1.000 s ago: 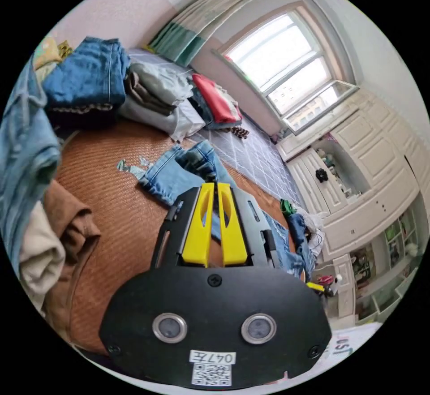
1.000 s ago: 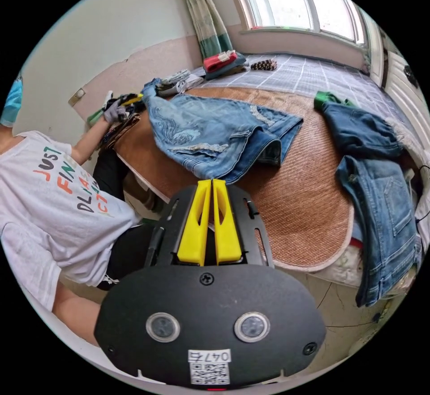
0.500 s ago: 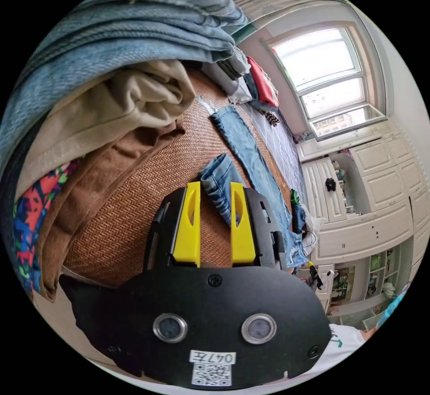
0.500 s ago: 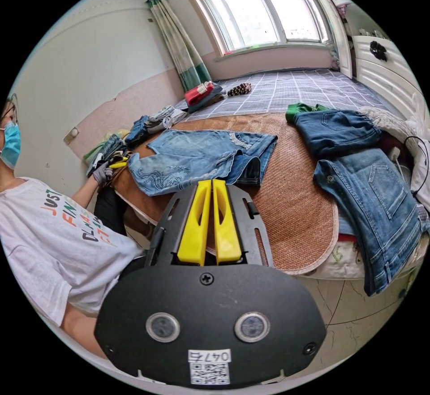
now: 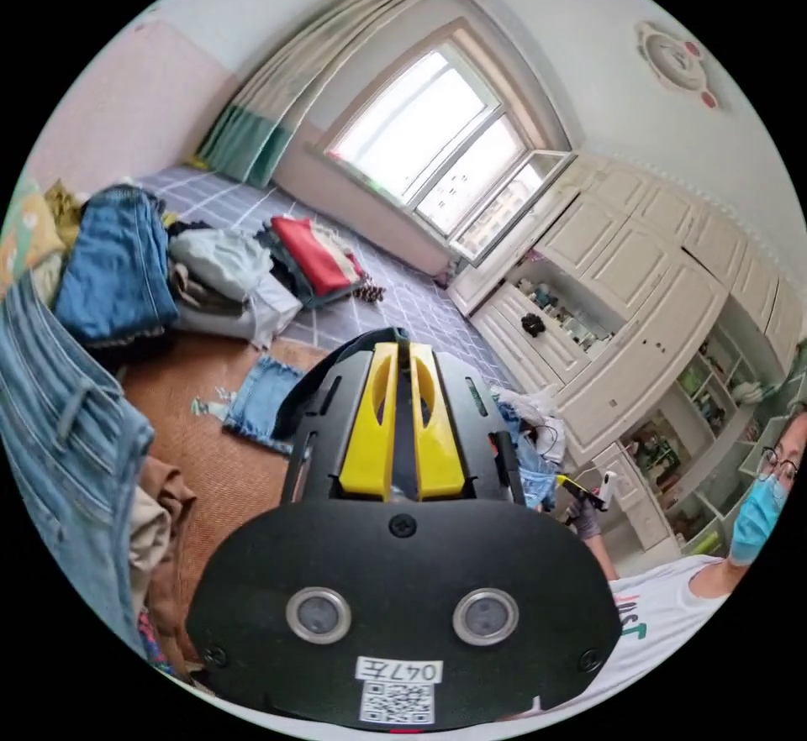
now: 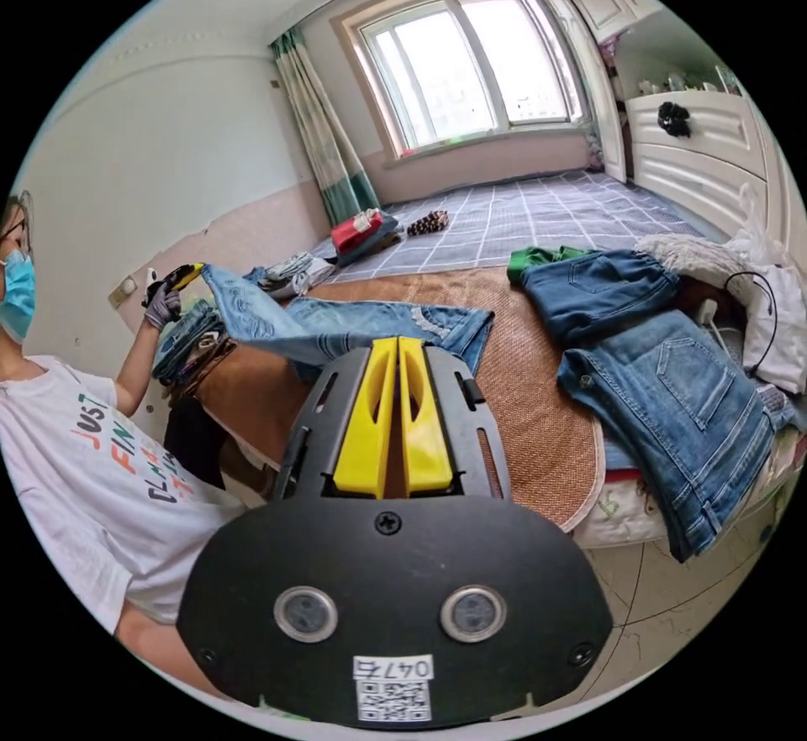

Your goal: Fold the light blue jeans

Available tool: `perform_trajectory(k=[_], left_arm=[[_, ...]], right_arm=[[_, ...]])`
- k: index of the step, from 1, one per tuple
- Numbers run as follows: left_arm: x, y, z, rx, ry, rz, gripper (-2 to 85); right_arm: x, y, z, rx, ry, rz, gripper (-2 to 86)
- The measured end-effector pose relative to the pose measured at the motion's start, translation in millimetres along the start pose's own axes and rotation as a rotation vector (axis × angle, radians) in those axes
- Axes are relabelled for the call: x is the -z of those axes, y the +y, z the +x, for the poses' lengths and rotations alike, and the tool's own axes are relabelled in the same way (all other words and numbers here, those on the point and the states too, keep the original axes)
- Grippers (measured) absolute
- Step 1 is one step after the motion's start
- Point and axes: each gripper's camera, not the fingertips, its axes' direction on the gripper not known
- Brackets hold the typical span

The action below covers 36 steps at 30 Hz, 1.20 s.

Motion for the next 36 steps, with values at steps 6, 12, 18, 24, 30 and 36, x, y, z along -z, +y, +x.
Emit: perform_trajectory(k=[6, 12, 18, 24, 30, 36], left_arm=[[-36.9, 77.6, -18.6, -0.027, -0.439, -0.406, -0.2], [-119.7, 148.7, -56.8, -0.002, -0.575, -0.753, 0.0], [-129.9, 116.5, -33.4, -0.010, -0.545, -0.751, 0.3], [-138.5, 114.2, -16.3, -0.003, -0.570, -0.737, 3.3], [-109.8, 72.4, 62.0, -0.093, -0.568, -0.545, 6.2], [-213.5, -11.9, 118.9, -0.336, -0.541, -0.605, 4.3]], right_arm=[[-9.2, 50.8, 8.5, 0.002, -0.209, -0.123, -1.3], [-97.2, 106.8, -32.9, 0.053, -0.207, -0.592, -1.3], [-115.2, 141.3, -53.2, 0.012, -0.134, -0.750, -1.3], [-80.9, 129.9, -61.2, -0.023, -0.055, -0.619, 0.7], [-63.4, 41.9, -85.8, 0.029, -0.076, -0.118, 4.8], [-221.5, -45.5, -90.1, 0.010, 0.046, -0.263, 7.9]])
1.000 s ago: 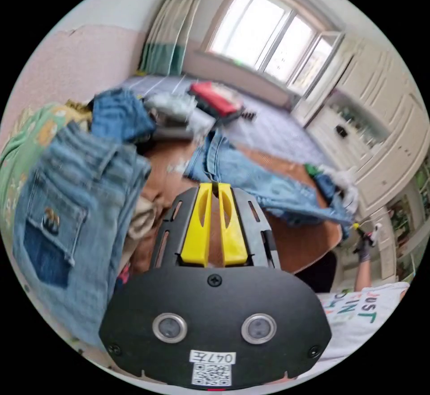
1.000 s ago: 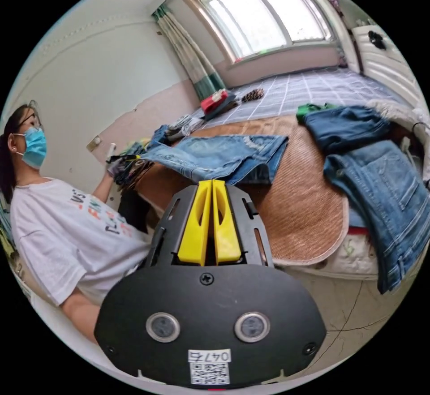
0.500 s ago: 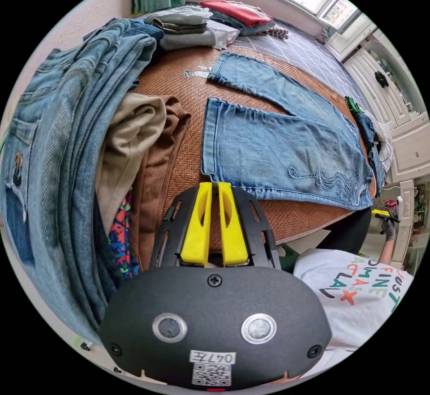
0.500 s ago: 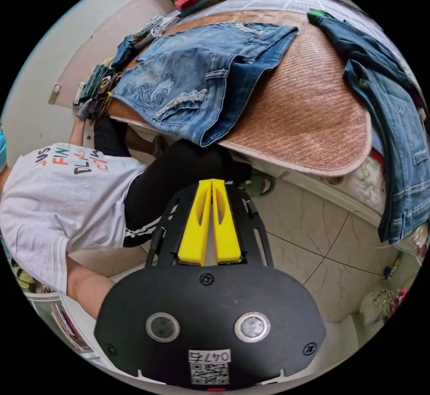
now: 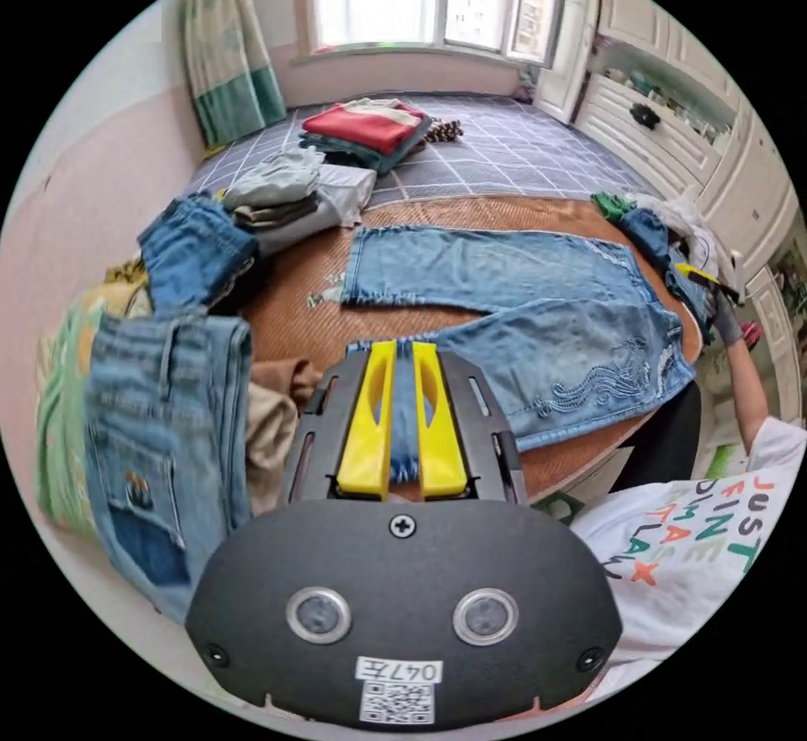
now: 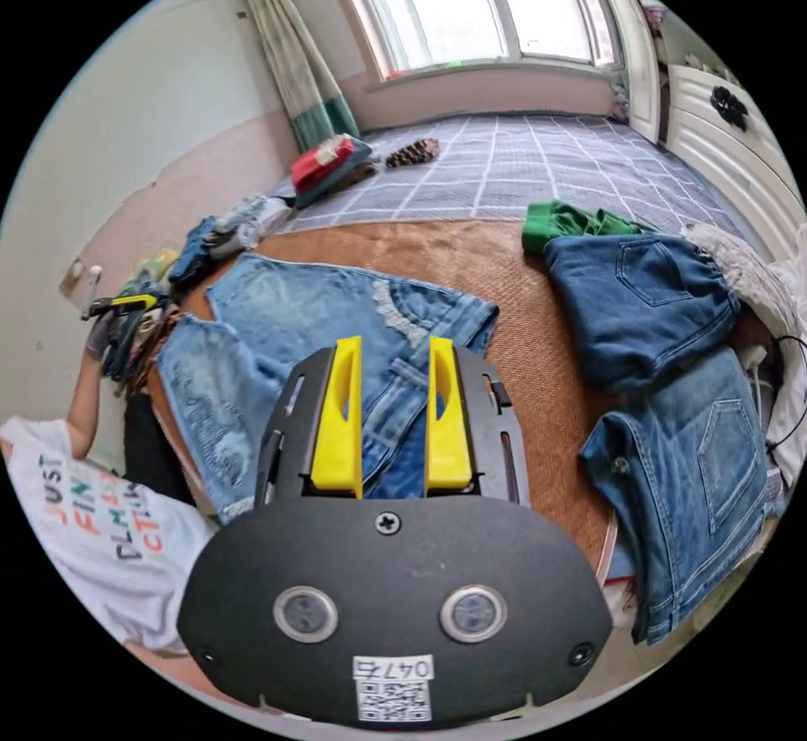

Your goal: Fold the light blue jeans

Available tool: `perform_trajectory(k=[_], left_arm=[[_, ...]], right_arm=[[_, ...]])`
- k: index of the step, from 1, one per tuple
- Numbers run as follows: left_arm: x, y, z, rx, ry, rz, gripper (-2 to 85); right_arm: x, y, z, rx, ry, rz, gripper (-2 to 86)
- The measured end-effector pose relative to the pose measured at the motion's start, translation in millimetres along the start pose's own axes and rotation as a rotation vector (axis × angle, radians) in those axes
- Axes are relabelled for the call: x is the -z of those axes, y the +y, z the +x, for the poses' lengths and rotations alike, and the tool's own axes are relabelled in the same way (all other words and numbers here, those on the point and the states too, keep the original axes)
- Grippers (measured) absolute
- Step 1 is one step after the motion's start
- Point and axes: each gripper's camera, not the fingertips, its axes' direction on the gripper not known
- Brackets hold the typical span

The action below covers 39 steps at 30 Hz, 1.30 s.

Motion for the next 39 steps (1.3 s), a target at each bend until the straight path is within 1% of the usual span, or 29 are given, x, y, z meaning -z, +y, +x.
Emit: perform_trajectory(k=[2, 4, 6, 7, 10, 13, 16, 18, 19, 21, 22, 24, 25, 27, 28, 30, 32, 33, 34, 36, 37, 39], left_arm=[[-34.6, -40.3, 6.8, -0.022, -0.026, -0.075, 4.4], [-68.5, -72.9, 14.2, -0.042, -0.014, -0.104, 4.5], [-110.1, -105.8, 22.2, -0.054, 0.016, -0.112, 4.1], [-119.8, -112.2, 24.1, -0.058, 0.021, -0.111, 3.9], [-167.5, -130.8, 31.9, -0.086, 0.008, -0.116, 2.9], [-217.8, -123.6, 24.4, -0.051, -0.067, -0.208, 0.0], [-224.7, -93.3, 10.0, -0.003, -0.093, -0.142, -0.8], [-227.6, -69.6, -16.4, 0.079, -0.086, -0.107, -0.9], [-228.8, -63.8, -25.0, 0.102, -0.073, -0.096, -0.9], [-235.9, -42.5, -66.0, 0.212, 0.029, -0.052, -1.0], [-237.4, -37.5, -76.3, 0.240, 0.057, -0.040, -1.0], [-238.7, -14.9, -112.9, 0.331, 0.124, -0.015, -0.9], [-234.7, -8.2, -119.5, 0.347, 0.122, -0.011, -0.9], [-196.3, 27.5, -128.3, 0.292, 0.102, 0.076, -0.8], [-185.2, 39.5, -128.2, 0.269, 0.096, 0.093, -0.7], [-149.6, 98.2, -123.3, 0.163, 0.098, 0.100, -0.7], [-132.7, 149.0, -117.5, 0.105, 0.092, 0.088, -0.8], [-126.0, 182.0, -112.7, 0.068, 0.090, 0.091, -0.9], [-124.7, 197.3, -110.9, 0.053, 0.090, 0.094, -0.9], [-137.6, 246.7, -112.3, 0.034, 0.100, 0.059, -1.0], [-144.6, 255.6, -115.2, 0.035, 0.103, 0.039, -1.0], [-181.9, 283.0, -137.1, 0.073, 0.100, -0.066, -1.0]], right_arm=[[-55.3, -26.3, 6.6, -0.067, 0.129, -0.081, 9.4], [-88.4, -35.0, 9.4, -0.098, 0.192, -0.128, 10.0], [-118.5, -40.0, 9.3, -0.110, 0.185, -0.202, 7.8], [-135.0, -42.7, 3.6, -0.087, 0.161, -0.250, 5.4], [-142.4, -54.3, -23.3, 0.011, 0.215, -0.250, 1.4], [-156.0, -72.8, -48.0, 0.110, 0.283, -0.278, 0.4], [-173.8, -99.7, -68.4, 0.172, 0.357, -0.280, 0.0], [-185.2, -117.9, -76.2, 0.182, 0.387, -0.253, 0.0], [-192.3, -129.8, -77.9, 0.164, 0.399, -0.223, 0.0], [-201.3, -144.7, -74.2, 0.089, 0.398, -0.163, 0.2], [-206.9, -151.1, -67.9, 0.013, 0.390, -0.139, 0.5], [-210.5, -154.5, -62.2, -0.064, 0.411, -0.160, 1.4], [-200.3, -150.3, -63.9, -0.091, 0.444, -0.134, 2.1], [-166.0, -131.8, -75.7, -0.065, 0.440, -0.022, 2.6], [-137.9, -113.7, -85.4, -0.019, 0.405, 0.029, 2.6], [-95.5, -78.4, -98.1, 0.032, 0.377, 0.055, 2.0], [-50.8, -17.8, -105.1, 0.069, 0.334, 0.011, 0.9], [-43.4, -1.9, -104.6, 0.072, 0.312, -0.014, 0.7], [-34.2, 29.3, -101.8, 0.066, 0.261, -0.076, 0.3], [-32.4, 71.7, -96.8, 0.041, 0.230, -0.161, -0.2], [-37.7, 95.9, -95.8, 0.046, 0.241, -0.213, -0.4], [-53.6, 124.9, -90.8, 0.049, 0.256, -0.320, -0.5]])
